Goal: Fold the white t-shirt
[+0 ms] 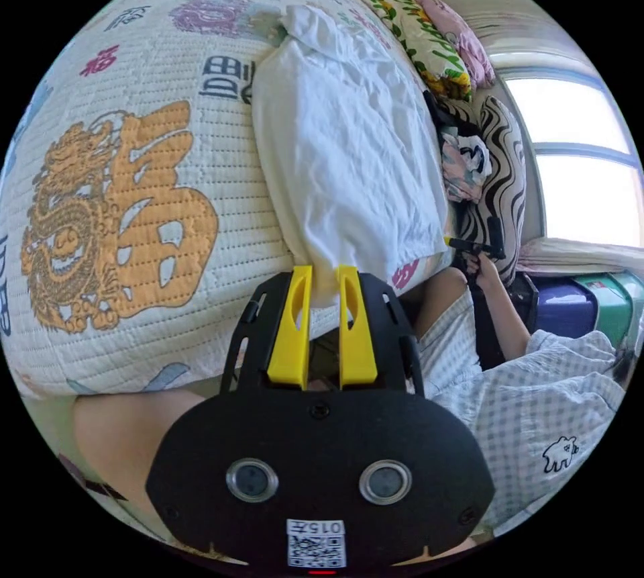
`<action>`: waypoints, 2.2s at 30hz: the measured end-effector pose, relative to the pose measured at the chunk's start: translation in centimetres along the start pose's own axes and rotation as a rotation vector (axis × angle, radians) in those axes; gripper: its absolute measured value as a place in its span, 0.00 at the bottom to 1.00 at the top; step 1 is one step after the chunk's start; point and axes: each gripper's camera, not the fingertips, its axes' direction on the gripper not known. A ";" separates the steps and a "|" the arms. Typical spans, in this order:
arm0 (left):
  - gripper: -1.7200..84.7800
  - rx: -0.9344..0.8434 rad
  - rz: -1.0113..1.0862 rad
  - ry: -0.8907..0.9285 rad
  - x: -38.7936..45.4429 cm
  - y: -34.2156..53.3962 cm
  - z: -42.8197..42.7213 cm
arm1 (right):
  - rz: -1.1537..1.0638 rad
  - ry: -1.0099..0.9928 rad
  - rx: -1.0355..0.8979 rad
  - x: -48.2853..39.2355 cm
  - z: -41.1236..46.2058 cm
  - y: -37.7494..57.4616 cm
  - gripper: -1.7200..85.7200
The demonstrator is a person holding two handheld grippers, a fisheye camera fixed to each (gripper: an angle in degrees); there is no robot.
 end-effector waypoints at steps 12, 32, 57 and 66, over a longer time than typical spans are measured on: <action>0.04 -0.122 0.087 -0.152 -0.4 -0.2 -6.8 | -0.024 0.095 -0.188 -1.2 1.1 0.4 0.02; 0.03 -0.065 0.773 -0.629 4.5 -26.2 -3.3 | -0.722 0.480 0.008 -13.0 6.4 -38.5 0.15; 0.17 0.298 0.242 -0.177 -8.9 -30.4 -17.3 | -0.068 0.221 0.135 11.1 2.8 -36.9 0.17; 0.04 0.196 0.190 -0.129 -12.3 -36.2 -22.1 | -0.111 0.199 0.043 13.6 2.8 -35.5 0.02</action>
